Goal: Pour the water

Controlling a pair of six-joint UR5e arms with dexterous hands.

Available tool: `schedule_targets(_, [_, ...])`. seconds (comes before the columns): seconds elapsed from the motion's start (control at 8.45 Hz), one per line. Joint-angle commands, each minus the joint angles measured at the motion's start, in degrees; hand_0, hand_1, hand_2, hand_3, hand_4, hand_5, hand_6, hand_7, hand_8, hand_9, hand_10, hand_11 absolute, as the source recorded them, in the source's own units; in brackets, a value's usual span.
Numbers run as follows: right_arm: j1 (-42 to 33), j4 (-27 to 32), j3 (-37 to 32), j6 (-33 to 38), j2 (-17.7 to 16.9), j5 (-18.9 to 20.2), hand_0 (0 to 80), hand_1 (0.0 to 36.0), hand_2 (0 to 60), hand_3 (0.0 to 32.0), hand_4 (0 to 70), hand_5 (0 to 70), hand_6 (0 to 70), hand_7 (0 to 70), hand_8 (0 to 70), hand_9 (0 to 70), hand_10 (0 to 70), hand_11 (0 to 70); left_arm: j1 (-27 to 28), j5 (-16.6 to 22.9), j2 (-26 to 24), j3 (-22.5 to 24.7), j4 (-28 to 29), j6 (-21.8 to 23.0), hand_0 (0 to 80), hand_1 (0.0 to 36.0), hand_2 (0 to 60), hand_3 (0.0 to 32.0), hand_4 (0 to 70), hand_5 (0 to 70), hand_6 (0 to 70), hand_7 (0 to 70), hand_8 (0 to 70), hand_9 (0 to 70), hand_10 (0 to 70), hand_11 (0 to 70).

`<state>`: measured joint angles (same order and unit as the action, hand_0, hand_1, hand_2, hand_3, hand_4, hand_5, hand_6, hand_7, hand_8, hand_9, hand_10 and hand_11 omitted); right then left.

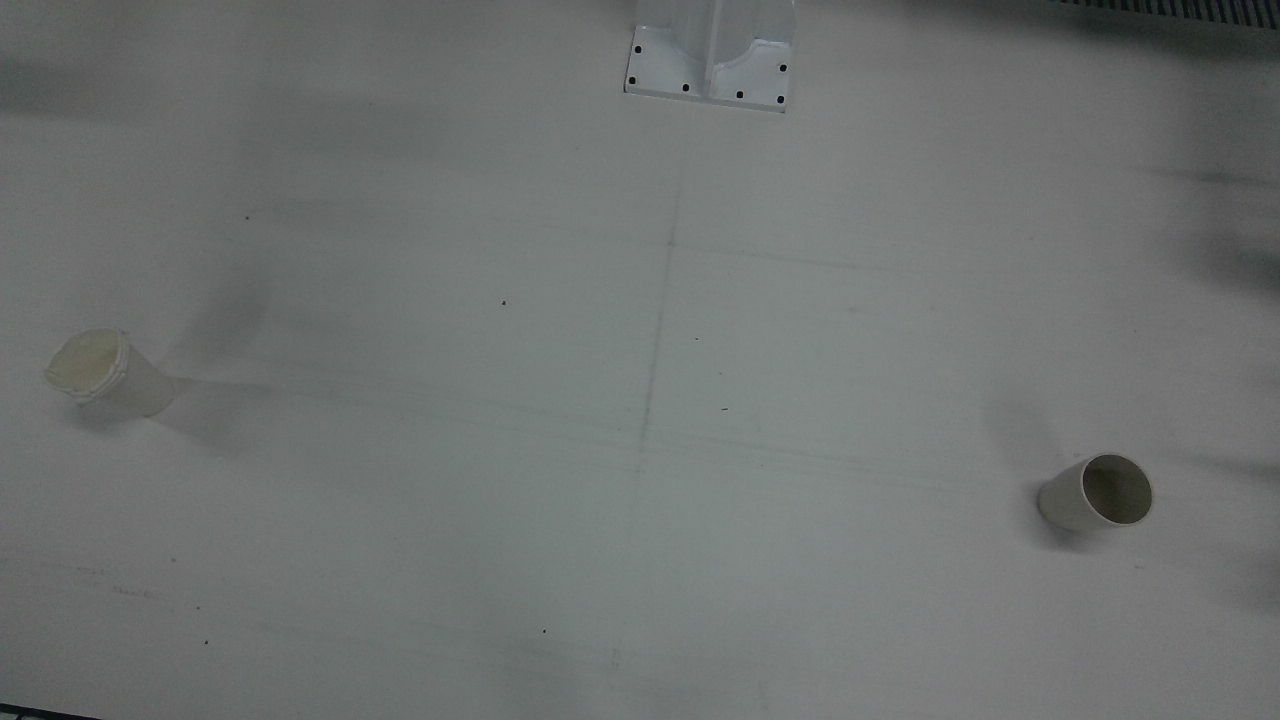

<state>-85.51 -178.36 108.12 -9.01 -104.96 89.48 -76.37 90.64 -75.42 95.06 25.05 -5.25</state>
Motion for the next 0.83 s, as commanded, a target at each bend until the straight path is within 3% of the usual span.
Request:
schedule_targets(0.0, [1.04,-0.23,0.16,-0.58,-0.51,0.17,55.3,22.1,41.2,0.0,53.5,46.2,15.2,25.1,9.4,9.4,5.0,8.6,0.16,-0.28,3.42,-0.05,-2.10,0.15,63.3,20.2,5.8,0.0,23.3,44.0,19.2,40.5,22.1,25.8,27.6,42.0])
schedule_targets(0.24, [2.97,-0.23,0.60,1.18,-0.25,0.08,58.6,28.0,43.3,0.0,34.4,44.9,6.2,20.0,7.7,7.9,3.1,6.6,0.25,-0.28,3.44,-0.05,-2.29,-1.68,59.8,17.1,5.3,0.0,24.4,43.8,20.4,41.1,23.0,26.7,28.1,42.3])
schedule_targets(0.35, [4.03,0.46,0.51,0.93,-0.16,-0.01,59.0,28.9,44.0,0.0,31.1,45.0,4.5,19.4,8.0,8.1,2.6,6.0,0.25,-0.28,3.44,0.04,0.06,-3.52,59.4,16.7,3.4,0.0,23.0,43.0,19.3,40.3,22.5,26.1,28.1,42.4])
schedule_targets(0.47, [4.04,0.47,0.07,0.32,-0.51,-0.09,55.9,24.2,34.3,0.0,27.2,41.5,4.1,18.3,8.0,7.9,4.1,8.0,1.47,-0.20,3.35,0.04,4.44,-9.98,60.5,17.6,5.3,0.0,24.6,46.0,21.8,41.2,22.8,26.2,27.6,41.8])
schedule_targets(0.59, [4.47,0.47,-2.10,-2.73,-0.51,-0.09,54.8,22.6,33.6,0.0,29.4,42.0,6.6,20.0,9.1,9.9,5.9,10.4,5.66,-0.54,3.27,-0.14,6.48,-16.83,61.7,19.0,6.6,0.0,24.8,46.8,22.9,41.1,22.3,25.1,27.0,41.1])
schedule_targets(0.71, [4.56,0.56,-3.61,-3.46,-0.08,-0.18,53.8,21.8,37.1,0.0,33.1,43.2,8.8,22.4,10.3,11.6,8.5,13.9,10.14,-5.42,2.66,-1.36,8.94,-20.73,71.6,25.2,13.7,0.0,22.8,45.4,19.3,37.6,18.9,20.2,24.3,37.9])
